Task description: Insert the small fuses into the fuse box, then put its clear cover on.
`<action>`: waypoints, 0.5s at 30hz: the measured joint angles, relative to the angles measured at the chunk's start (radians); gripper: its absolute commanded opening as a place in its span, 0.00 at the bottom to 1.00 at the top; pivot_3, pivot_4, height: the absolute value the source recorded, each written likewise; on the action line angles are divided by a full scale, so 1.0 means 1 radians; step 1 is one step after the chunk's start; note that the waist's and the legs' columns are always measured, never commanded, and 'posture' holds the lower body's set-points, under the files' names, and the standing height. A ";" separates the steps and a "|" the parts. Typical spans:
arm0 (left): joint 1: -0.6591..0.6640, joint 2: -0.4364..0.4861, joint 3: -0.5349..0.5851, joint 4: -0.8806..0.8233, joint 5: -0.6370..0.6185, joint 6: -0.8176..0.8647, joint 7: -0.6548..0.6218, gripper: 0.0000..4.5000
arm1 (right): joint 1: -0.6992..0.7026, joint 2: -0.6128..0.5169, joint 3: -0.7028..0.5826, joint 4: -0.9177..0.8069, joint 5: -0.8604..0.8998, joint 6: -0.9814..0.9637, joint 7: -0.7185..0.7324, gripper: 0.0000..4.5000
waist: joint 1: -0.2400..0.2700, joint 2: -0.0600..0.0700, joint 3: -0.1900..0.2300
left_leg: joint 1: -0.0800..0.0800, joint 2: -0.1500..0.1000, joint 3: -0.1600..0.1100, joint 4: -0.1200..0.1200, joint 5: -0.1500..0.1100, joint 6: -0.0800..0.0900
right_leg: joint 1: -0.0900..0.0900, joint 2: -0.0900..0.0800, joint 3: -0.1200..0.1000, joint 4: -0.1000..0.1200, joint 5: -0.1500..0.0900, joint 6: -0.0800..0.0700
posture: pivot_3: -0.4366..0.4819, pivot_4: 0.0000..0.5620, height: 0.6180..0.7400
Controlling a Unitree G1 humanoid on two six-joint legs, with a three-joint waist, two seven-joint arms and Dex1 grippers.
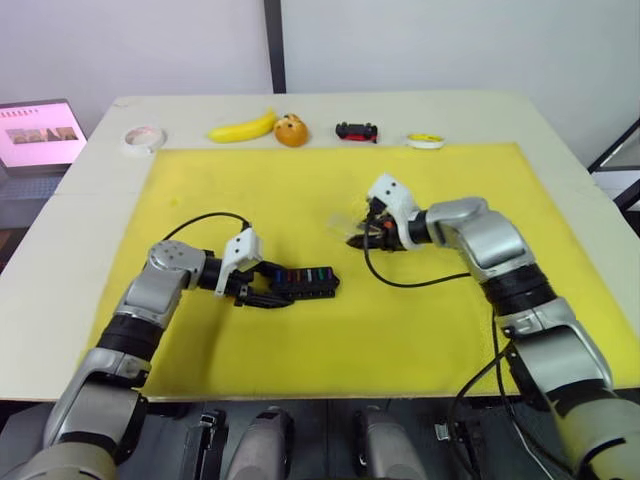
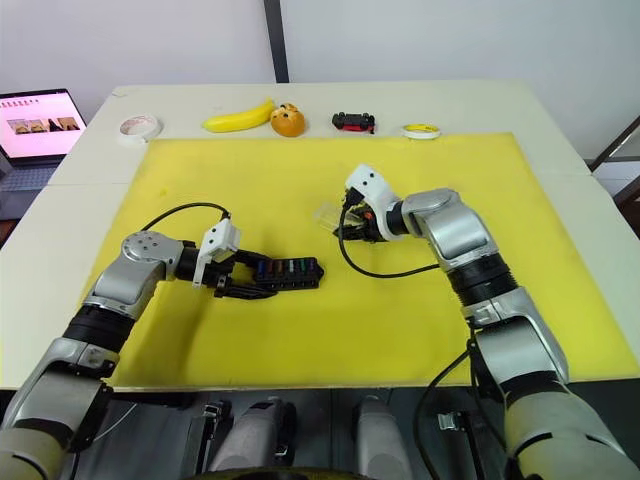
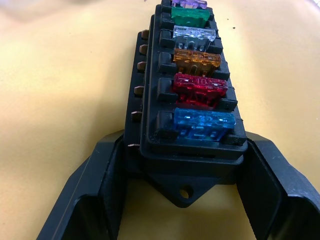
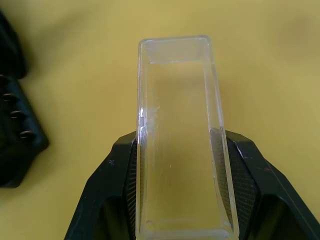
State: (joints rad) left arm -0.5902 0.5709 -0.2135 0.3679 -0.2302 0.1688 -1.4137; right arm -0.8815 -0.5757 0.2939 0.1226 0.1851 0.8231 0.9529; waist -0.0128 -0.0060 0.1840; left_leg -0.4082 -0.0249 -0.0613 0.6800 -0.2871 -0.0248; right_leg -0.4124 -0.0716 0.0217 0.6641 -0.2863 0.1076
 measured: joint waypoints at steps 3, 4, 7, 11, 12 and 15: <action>0.004 0.002 0.001 -0.007 0.000 0.000 0.000 0.56 | 0.019 -0.033 -0.010 -0.155 0.041 0.079 0.018 0.38 | 0.001 0.000 0.000 | 0.000 0.000 0.000 0.000 0.000 0.000 | 0.000 0.000 0.000 0.000 0.000 0.000 | 0.48 0.27 1.00; 0.006 0.003 0.001 -0.010 0.000 0.000 -0.001 0.56 | 0.033 -0.042 -0.011 -0.245 0.073 0.131 0.027 0.38 | 0.000 0.000 0.000 | 0.000 0.000 0.000 0.000 -0.001 0.001 | 0.000 0.000 0.000 0.000 0.000 0.000 | 0.48 0.27 1.00; 0.006 0.005 0.001 -0.012 0.003 -0.001 -0.002 0.56 | 0.041 -0.041 -0.010 -0.411 0.145 0.226 0.032 0.38 | 0.000 0.000 0.000 | 0.000 0.000 0.000 0.000 -0.001 0.001 | 0.000 0.000 0.000 0.000 0.000 0.000 | 0.48 0.27 1.00; 0.006 0.004 -0.002 -0.013 0.003 -0.006 -0.003 0.56 | 0.043 -0.037 -0.001 -0.503 0.195 0.300 0.014 0.38 | 0.001 0.000 0.000 | 0.000 0.000 0.000 0.000 -0.001 0.001 | 0.000 0.000 0.000 0.000 0.000 0.000 | 0.48 0.27 1.00; 0.006 0.004 -0.001 -0.013 0.003 -0.006 -0.004 0.56 | 0.044 -0.037 0.006 -0.516 0.203 0.308 0.008 0.38 | 0.001 0.000 0.000 | 0.000 0.000 0.000 0.000 -0.001 0.002 | 0.000 0.000 0.000 0.000 0.000 0.000 | 0.48 0.27 1.00; 0.006 0.004 -0.001 -0.014 0.003 -0.006 -0.006 0.56 | 0.047 -0.032 0.035 -0.520 0.211 0.319 -0.007 0.38 | 0.000 0.000 0.000 | 0.000 0.000 0.000 0.000 -0.001 0.002 | 0.000 0.000 0.000 0.000 0.000 0.000 | 0.48 0.27 1.00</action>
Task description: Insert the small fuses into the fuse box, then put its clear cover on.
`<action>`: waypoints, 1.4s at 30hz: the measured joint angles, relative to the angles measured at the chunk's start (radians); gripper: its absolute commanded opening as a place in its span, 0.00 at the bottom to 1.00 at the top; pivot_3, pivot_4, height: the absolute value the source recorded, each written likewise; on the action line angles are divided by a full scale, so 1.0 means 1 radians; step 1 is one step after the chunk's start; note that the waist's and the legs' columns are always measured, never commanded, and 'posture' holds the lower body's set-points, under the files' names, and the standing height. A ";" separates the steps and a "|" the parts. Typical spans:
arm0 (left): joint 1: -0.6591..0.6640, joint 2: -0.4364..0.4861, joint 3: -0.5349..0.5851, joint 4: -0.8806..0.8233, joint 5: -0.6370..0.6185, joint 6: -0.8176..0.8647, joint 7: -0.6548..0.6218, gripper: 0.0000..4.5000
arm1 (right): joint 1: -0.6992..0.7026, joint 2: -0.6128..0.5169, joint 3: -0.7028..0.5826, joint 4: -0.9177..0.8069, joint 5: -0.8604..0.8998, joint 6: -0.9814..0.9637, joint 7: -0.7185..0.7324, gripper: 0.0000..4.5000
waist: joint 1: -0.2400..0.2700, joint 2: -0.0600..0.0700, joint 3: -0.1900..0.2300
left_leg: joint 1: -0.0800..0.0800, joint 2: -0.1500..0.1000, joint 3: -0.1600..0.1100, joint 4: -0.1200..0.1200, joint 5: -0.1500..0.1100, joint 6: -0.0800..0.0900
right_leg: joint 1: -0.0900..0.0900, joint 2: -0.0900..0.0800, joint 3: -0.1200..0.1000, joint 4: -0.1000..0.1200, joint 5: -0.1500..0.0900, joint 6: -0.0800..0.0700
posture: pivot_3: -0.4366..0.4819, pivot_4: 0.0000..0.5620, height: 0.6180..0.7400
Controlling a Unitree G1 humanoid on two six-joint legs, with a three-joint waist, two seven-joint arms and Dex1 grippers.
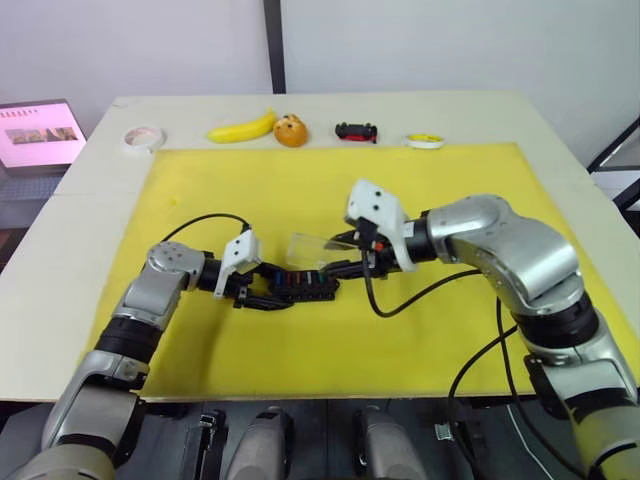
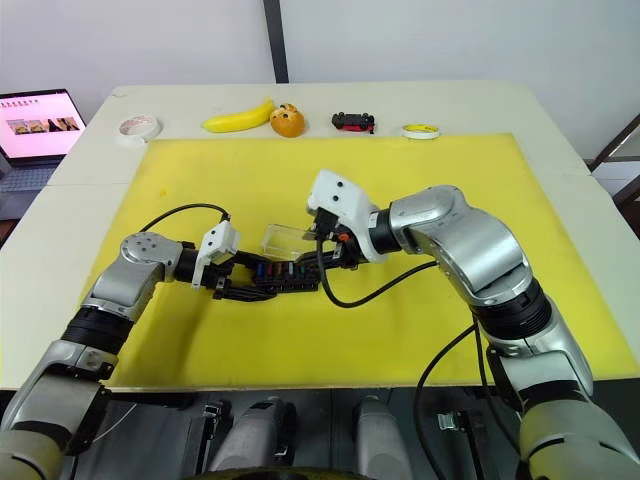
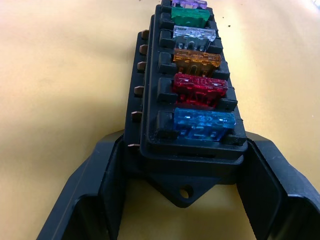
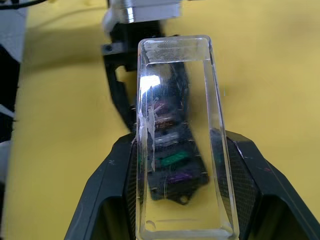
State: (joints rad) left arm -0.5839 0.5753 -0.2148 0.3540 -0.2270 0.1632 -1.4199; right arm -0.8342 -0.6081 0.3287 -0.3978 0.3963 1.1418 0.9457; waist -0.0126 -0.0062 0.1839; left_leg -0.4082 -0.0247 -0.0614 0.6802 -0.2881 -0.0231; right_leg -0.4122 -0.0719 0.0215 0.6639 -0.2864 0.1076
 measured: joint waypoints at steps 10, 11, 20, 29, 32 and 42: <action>0.003 -0.001 -0.001 -0.007 0.000 0.001 -0.016 0.56 | -0.003 0.005 0.148 0.045 -0.035 -0.080 -0.007 0.38 | -0.001 0.000 0.000 | 0.000 0.000 0.000 0.000 0.000 0.000 | 0.000 0.000 0.000 0.000 0.000 0.000 | 0.48 0.27 1.00; 0.005 -0.001 -0.002 -0.011 0.000 0.002 -0.016 0.56 | -0.005 0.008 0.162 0.058 -0.044 -0.092 -0.007 0.38 | -0.001 0.000 0.000 | 0.000 0.000 0.000 0.000 0.000 0.000 | 0.000 0.000 0.000 0.000 0.000 0.000 | 0.48 0.27 1.00; 0.022 -0.005 -0.005 -0.037 -0.001 0.002 -0.030 0.56 | -0.013 0.021 0.209 0.119 -0.100 -0.178 0.008 0.38 | 0.000 0.000 0.000 | 0.000 0.000 0.000 0.000 0.000 0.000 | 0.000 0.000 0.000 0.000 0.000 0.000 | 0.48 0.27 1.00; 0.026 -0.009 -0.009 -0.043 0.001 0.003 -0.046 0.56 | -0.014 0.021 0.217 0.123 -0.120 -0.198 0.039 0.38 | -0.001 0.000 0.000 | 0.000 0.000 0.000 0.000 0.000 0.000 | 0.000 0.000 0.000 0.000 0.000 0.000 | 0.48 0.27 1.00; 0.025 -0.012 -0.009 -0.043 0.002 0.001 -0.048 0.56 | -0.016 0.019 0.231 0.122 -0.123 -0.199 0.052 0.38 | 0.000 0.000 0.000 | 0.000 0.000 0.000 0.000 0.000 0.000 | 0.000 0.000 0.000 0.000 0.000 0.000 | 0.48 0.27 1.00; 0.025 -0.022 -0.009 -0.038 0.017 -0.018 -0.052 0.56 | -0.016 0.012 0.247 0.106 -0.147 -0.189 0.060 0.38 | 0.001 0.000 0.000 | 0.000 0.000 0.000 0.000 0.000 0.000 | 0.000 0.000 0.000 0.000 0.000 0.000 | 0.48 0.27 1.00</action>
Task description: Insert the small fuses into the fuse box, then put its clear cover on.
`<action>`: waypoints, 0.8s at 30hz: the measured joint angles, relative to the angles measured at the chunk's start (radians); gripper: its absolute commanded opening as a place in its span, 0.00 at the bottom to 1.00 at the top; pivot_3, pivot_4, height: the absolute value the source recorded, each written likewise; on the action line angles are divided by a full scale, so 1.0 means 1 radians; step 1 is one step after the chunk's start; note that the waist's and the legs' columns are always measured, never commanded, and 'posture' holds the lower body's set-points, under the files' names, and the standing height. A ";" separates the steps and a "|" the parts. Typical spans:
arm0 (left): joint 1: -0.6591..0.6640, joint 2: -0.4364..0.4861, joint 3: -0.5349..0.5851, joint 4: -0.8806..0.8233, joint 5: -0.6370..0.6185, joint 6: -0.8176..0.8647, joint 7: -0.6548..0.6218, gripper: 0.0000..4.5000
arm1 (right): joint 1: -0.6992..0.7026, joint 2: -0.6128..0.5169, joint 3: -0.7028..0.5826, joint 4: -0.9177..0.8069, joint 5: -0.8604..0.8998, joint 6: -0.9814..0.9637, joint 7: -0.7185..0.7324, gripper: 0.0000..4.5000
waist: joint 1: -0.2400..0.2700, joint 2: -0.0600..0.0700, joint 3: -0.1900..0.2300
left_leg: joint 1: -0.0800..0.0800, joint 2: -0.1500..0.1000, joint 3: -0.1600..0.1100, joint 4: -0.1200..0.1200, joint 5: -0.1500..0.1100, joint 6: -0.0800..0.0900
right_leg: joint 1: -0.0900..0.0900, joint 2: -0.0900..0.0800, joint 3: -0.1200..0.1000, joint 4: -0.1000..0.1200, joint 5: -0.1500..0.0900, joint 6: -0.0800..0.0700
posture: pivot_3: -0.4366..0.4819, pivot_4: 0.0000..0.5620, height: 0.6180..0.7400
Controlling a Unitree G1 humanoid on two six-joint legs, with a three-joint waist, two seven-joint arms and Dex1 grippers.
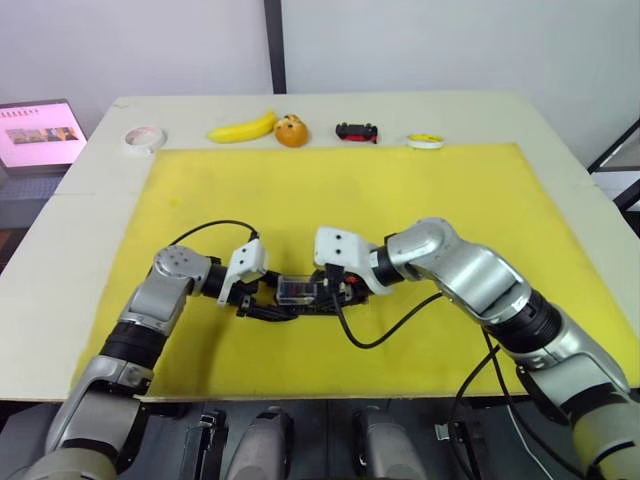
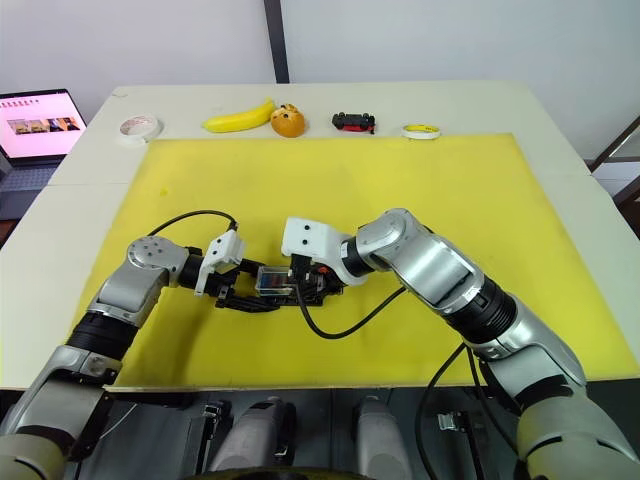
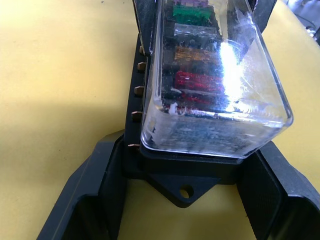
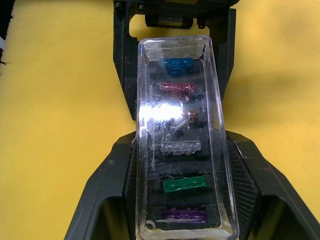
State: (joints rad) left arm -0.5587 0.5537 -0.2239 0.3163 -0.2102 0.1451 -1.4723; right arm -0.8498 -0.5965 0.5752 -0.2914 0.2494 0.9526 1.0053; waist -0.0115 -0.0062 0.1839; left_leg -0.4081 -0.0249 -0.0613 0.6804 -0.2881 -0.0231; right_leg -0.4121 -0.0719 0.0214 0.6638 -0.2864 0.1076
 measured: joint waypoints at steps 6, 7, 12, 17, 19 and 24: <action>0.000 -0.007 0.002 0.005 0.003 -0.005 0.000 0.56 | 0.005 -0.010 0.007 -0.010 -0.016 -0.014 0.001 0.38 | 0.001 0.000 0.000 | 0.000 0.000 0.000 0.000 0.000 0.000 | 0.001 0.000 0.000 0.000 0.000 0.000 | 0.48 0.27 1.00; 0.000 -0.007 0.002 0.005 0.003 -0.004 0.000 0.56 | 0.008 -0.011 0.009 -0.013 -0.019 -0.019 0.002 0.38 | 0.001 0.000 0.000 | 0.000 0.000 0.000 0.000 0.000 0.000 | 0.001 0.000 0.000 0.000 0.000 0.000 | 0.48 0.27 1.00; 0.001 -0.008 0.002 0.004 0.004 -0.003 0.000 0.56 | 0.014 -0.011 0.009 -0.018 -0.029 -0.023 0.001 0.38 | 0.001 0.000 0.000 | 0.000 0.000 0.000 0.000 0.000 0.000 | 0.001 0.000 0.000 0.000 0.000 0.000 | 0.48 0.27 1.00; 0.002 -0.007 0.002 0.004 0.005 -0.003 0.000 0.56 | 0.016 -0.001 0.003 -0.016 -0.029 -0.003 0.001 0.38 | 0.001 0.000 0.000 | 0.001 0.000 0.000 0.000 0.000 0.000 | 0.001 0.000 0.000 0.000 0.000 0.000 | 0.48 0.27 1.00; 0.002 -0.007 0.002 0.004 0.005 -0.002 0.000 0.56 | 0.016 0.000 0.001 -0.016 -0.029 0.001 0.001 0.38 | 0.001 0.000 0.000 | 0.001 0.000 0.000 0.000 0.000 0.000 | 0.001 0.000 0.000 0.000 0.000 0.000 | 0.48 0.27 1.00; 0.002 -0.008 0.002 0.002 0.005 -0.004 0.000 0.56 | 0.018 -0.001 0.004 -0.012 -0.030 0.009 0.002 0.69 | 0.001 0.000 0.000 | 0.001 0.000 -0.001 0.000 0.000 0.000 | 0.001 0.000 0.000 0.000 0.000 0.000 | 0.48 0.27 1.00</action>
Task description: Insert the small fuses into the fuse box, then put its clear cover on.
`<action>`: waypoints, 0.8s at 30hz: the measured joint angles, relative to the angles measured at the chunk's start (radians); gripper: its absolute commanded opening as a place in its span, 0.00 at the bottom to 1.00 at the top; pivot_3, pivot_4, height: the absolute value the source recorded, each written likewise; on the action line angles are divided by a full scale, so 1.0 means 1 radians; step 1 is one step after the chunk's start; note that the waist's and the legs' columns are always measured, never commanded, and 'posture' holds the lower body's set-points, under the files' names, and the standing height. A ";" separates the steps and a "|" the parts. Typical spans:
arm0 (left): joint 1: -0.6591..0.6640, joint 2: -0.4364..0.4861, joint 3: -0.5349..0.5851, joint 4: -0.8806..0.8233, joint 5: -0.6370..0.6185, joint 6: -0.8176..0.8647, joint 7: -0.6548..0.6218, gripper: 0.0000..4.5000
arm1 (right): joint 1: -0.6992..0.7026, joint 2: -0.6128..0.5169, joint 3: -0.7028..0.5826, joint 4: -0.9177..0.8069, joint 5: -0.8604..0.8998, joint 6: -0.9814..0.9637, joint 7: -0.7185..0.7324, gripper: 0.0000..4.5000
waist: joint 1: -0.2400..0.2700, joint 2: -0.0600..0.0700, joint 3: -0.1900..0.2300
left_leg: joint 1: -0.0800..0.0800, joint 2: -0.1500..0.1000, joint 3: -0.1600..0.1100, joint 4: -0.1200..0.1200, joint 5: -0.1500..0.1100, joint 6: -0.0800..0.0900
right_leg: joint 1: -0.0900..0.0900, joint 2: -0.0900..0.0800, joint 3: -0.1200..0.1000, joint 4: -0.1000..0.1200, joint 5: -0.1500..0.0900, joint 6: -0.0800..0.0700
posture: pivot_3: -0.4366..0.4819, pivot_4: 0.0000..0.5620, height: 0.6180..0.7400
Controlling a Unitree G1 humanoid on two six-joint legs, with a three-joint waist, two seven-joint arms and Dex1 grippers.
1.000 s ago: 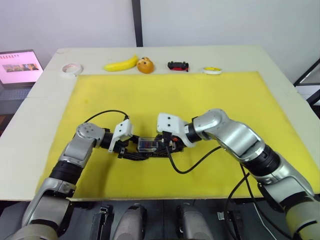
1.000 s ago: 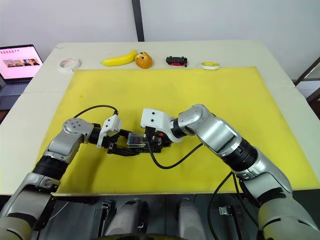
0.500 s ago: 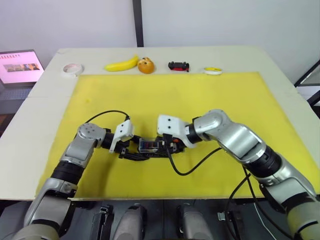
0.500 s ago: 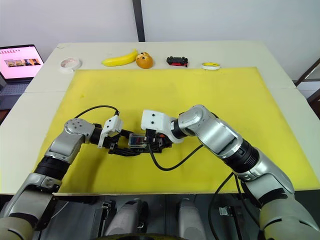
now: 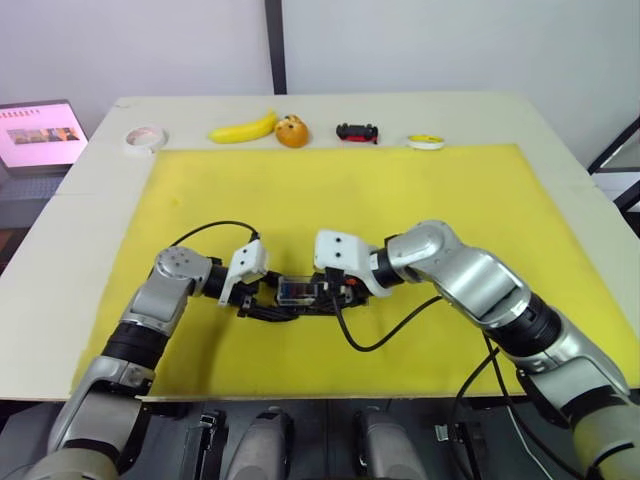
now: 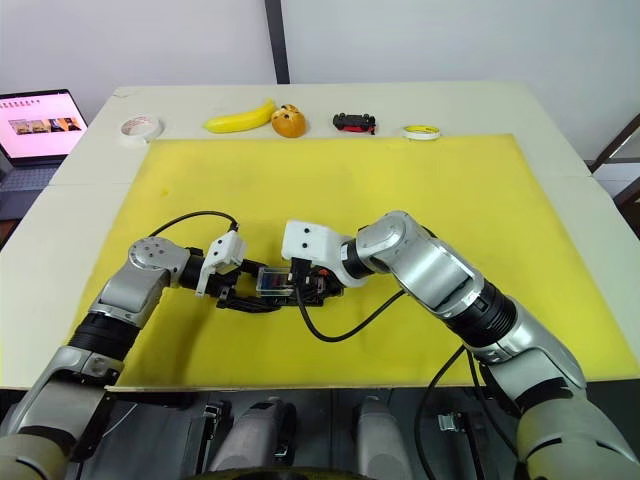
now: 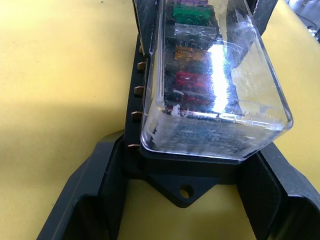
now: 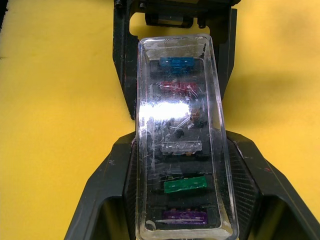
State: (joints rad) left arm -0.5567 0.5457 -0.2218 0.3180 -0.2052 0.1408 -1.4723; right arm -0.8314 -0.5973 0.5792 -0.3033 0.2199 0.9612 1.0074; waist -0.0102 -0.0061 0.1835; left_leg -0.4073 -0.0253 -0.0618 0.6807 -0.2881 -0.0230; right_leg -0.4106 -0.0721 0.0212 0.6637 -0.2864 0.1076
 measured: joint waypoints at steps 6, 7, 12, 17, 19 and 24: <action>0.000 -0.002 0.000 -0.002 0.000 0.000 0.000 0.56 | 0.017 0.000 0.004 0.016 0.004 0.016 0.003 0.98 | 0.000 0.000 0.000 | 0.000 0.000 0.000 0.000 0.000 0.000 | 0.000 0.000 0.000 0.000 0.000 0.000 | 0.48 0.27 1.00; 0.000 -0.002 0.000 -0.002 0.000 0.000 0.000 0.56 | 0.017 0.001 0.001 0.016 0.008 0.016 0.005 0.98 | 0.000 0.000 0.000 | 0.000 0.000 0.000 0.000 0.000 0.000 | 0.000 0.000 0.000 0.000 0.000 0.000 | 0.48 0.27 1.00; 0.000 -0.003 0.000 -0.002 0.000 0.000 0.000 0.56 | 0.016 0.010 -0.055 0.006 0.053 0.026 0.009 0.98 | 0.000 0.000 0.000 | 0.000 0.000 0.000 0.000 0.000 0.000 | 0.000 0.000 0.000 0.000 0.000 0.000 | 0.48 0.27 1.00; 0.002 -0.003 0.000 -0.005 0.000 0.001 0.000 0.56 | 0.010 0.016 -0.164 -0.028 0.100 -0.047 0.011 0.98 | 0.000 0.000 0.000 | 0.000 0.000 0.000 0.000 0.000 0.000 | 0.000 0.000 0.000 0.000 0.000 0.000 | 0.48 0.27 1.00; 0.003 -0.003 0.000 -0.006 0.000 0.002 0.000 0.56 | 0.021 0.017 -0.228 -0.062 0.124 -0.113 0.017 0.93 | 0.000 0.000 0.000 | 0.000 0.000 0.000 0.000 0.000 0.000 | 0.000 0.000 0.000 0.000 0.000 0.000 | 0.48 0.27 1.00; 0.004 -0.003 0.000 -0.007 0.000 0.001 0.000 0.56 | 0.112 0.034 -0.336 -0.099 0.210 -0.176 0.026 0.47 | -0.001 0.000 0.000 | 0.000 0.000 0.000 0.000 0.000 0.000 | 0.001 0.000 0.000 -0.001 0.000 0.000 | 0.48 0.27 1.00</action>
State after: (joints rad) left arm -0.5525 0.5431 -0.2215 0.3114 -0.2049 0.1421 -1.4723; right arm -0.7190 -0.5631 0.2437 -0.4027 0.4299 0.7850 1.0337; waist -0.0107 -0.0062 0.1835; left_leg -0.4073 -0.0255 -0.0617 0.6807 -0.2884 -0.0226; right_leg -0.4100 -0.0724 0.0211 0.6630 -0.2864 0.1077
